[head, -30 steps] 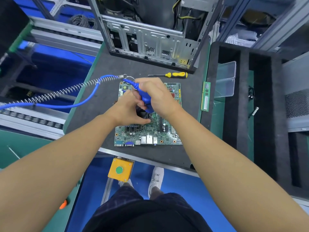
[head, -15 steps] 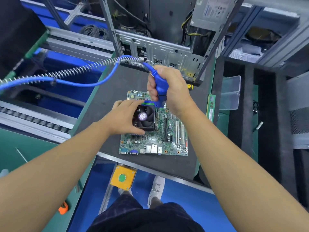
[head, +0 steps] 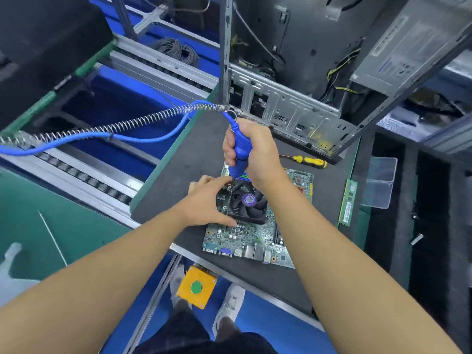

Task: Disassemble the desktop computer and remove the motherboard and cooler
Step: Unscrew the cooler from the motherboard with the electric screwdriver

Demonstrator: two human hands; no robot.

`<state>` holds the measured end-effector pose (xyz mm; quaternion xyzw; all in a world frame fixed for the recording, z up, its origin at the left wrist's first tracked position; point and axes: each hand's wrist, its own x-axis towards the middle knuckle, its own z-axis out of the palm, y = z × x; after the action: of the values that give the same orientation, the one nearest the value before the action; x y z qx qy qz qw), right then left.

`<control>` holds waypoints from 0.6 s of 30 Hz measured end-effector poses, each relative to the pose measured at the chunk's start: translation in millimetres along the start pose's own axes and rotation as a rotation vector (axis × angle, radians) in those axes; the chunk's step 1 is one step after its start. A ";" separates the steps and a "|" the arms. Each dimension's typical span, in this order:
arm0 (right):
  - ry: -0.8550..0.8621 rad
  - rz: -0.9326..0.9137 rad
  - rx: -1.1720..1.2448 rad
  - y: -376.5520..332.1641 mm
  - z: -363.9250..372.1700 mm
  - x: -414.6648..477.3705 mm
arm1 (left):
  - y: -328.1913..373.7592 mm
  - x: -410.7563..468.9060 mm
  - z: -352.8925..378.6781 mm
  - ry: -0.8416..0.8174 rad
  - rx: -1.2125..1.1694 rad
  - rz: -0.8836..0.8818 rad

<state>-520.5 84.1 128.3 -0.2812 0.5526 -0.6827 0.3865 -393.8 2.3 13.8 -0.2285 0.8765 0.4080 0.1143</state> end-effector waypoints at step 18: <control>-0.012 0.044 -0.102 27.7 0.5 6.3 | -3.8 11.5 7.7 -0.005 -0.062 0.059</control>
<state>-517.5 76.0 101.2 -0.2921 0.5906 -0.6433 0.3899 -401.8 2.6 1.9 -0.2050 0.8696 0.4385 0.0971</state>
